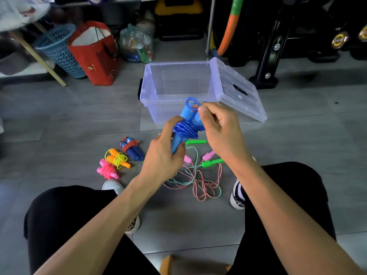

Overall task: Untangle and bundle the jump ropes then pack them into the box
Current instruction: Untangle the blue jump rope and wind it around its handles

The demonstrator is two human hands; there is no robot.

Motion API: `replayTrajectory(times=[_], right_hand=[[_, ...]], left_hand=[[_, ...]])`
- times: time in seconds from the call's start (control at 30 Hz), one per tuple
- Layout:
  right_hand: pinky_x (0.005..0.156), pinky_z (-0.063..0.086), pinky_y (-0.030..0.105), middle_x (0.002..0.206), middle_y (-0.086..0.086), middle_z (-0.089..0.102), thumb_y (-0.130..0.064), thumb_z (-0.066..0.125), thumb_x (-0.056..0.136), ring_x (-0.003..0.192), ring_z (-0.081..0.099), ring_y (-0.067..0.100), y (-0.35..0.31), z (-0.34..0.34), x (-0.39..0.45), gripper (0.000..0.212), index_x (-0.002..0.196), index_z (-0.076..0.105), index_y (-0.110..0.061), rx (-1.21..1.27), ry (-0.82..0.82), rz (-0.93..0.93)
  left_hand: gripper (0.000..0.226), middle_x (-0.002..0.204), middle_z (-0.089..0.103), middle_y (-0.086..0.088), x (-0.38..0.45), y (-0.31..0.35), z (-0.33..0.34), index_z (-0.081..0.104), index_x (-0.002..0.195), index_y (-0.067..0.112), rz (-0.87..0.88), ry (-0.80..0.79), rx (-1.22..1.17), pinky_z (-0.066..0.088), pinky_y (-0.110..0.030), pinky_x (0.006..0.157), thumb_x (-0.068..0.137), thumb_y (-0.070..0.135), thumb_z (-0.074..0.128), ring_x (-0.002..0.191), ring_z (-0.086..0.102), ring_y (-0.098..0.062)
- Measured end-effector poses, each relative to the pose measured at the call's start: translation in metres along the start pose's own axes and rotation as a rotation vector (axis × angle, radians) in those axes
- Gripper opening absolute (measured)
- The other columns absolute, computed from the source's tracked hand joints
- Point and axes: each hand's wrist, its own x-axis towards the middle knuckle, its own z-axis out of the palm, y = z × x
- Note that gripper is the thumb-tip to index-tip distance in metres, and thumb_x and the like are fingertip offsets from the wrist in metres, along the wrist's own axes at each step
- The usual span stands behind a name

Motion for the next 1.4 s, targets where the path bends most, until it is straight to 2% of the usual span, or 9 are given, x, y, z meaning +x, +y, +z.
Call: replayTrajectory(times=[0.13,0.27,0.4,0.53,0.73,0.83,0.93,1.1,1.4], right_hand=[[0.054,0.026,0.018,0.059,-0.007,0.035,-0.015,0.053,0.097,0.055,0.035,0.010,-0.004,0.000,-0.005,0.029,0.072,0.062,-0.003,-0.052,-0.030,-0.061],[0.054,0.026,0.018,0.055,-0.008,0.034,-0.011,0.056,0.094,0.054,0.035,0.009,-0.007,-0.007,-0.002,0.038,0.060,0.050,-0.027,-0.042,-0.049,-0.083],[0.054,0.031,0.037,0.058,0.014,0.039,-0.009,0.057,0.091,0.058,0.035,0.023,-0.005,-0.012,0.001,0.027,0.066,0.058,0.003,-0.096,-0.072,-0.112],[0.057,0.040,0.045,0.062,0.022,0.043,-0.013,0.055,0.092,0.062,0.040,0.033,-0.007,-0.012,0.000,0.028,0.072,0.060,0.007,0.017,-0.112,-0.084],[0.058,0.040,0.018,0.054,-0.009,0.046,-0.006,0.054,0.094,0.056,0.044,0.007,-0.020,0.001,-0.010,0.022,0.084,0.072,-0.001,0.344,-0.178,0.075],[0.066,0.042,0.027,0.057,0.003,0.044,-0.008,0.052,0.093,0.061,0.044,0.014,-0.021,0.002,-0.006,0.027,0.076,0.072,-0.013,0.501,-0.143,0.123],[0.075,0.043,0.036,0.060,0.014,0.040,-0.010,0.052,0.089,0.065,0.049,0.019,-0.012,0.002,-0.001,0.032,0.071,0.054,0.015,0.606,-0.095,0.160],[0.081,0.045,0.040,0.059,0.016,0.043,-0.009,0.050,0.090,0.070,0.060,0.010,-0.007,0.002,-0.002,0.036,0.066,0.047,0.017,0.617,-0.100,0.155],[0.069,0.044,0.025,0.061,0.021,0.046,-0.010,0.050,0.092,0.059,0.050,0.016,-0.001,0.004,-0.006,0.036,0.074,0.052,0.020,0.589,-0.092,0.165]], left_hand=[[0.050,0.077,0.069,0.003,0.004,0.003,-0.006,0.038,0.113,0.038,-0.074,-0.044,-0.106,0.047,-0.027,0.049,0.083,0.006,0.062,0.051,0.060,-0.014],[0.045,0.079,0.069,0.006,0.004,0.006,-0.010,0.039,0.113,0.036,-0.037,-0.058,-0.121,0.040,-0.014,0.051,0.087,0.008,0.063,0.050,0.060,-0.007],[0.035,0.074,0.067,0.011,0.003,0.008,-0.009,0.045,0.116,0.024,-0.035,-0.074,-0.158,0.041,-0.012,0.057,0.090,0.006,0.058,0.056,0.063,-0.004],[0.018,0.053,0.052,-0.007,0.003,0.008,-0.008,0.044,0.111,0.026,-0.029,-0.029,-0.104,0.030,-0.027,0.046,0.097,0.014,0.049,0.046,0.039,-0.021],[0.025,0.053,0.048,0.001,0.008,0.010,-0.004,0.047,0.091,0.038,0.004,-0.014,-0.039,0.029,-0.022,0.048,0.094,0.013,0.045,0.050,0.040,-0.019],[0.037,0.062,0.055,-0.005,0.009,0.011,-0.002,0.058,0.097,0.043,0.007,-0.041,-0.074,0.039,-0.028,0.054,0.086,0.013,0.039,0.056,0.047,-0.022],[0.041,0.057,0.052,-0.007,0.010,0.012,-0.003,0.062,0.116,0.030,-0.016,-0.046,-0.083,0.038,-0.027,0.052,0.085,0.012,0.040,0.054,0.045,-0.024],[0.030,0.049,0.052,-0.007,0.014,0.012,-0.009,0.059,0.106,0.022,-0.053,-0.113,-0.054,0.035,-0.025,0.045,0.083,0.005,0.049,0.046,0.039,-0.024],[0.029,0.052,0.060,0.008,0.014,0.009,-0.023,0.056,0.101,0.025,0.101,-0.148,0.195,0.048,-0.034,0.053,0.072,0.029,0.053,0.045,0.046,-0.015]])
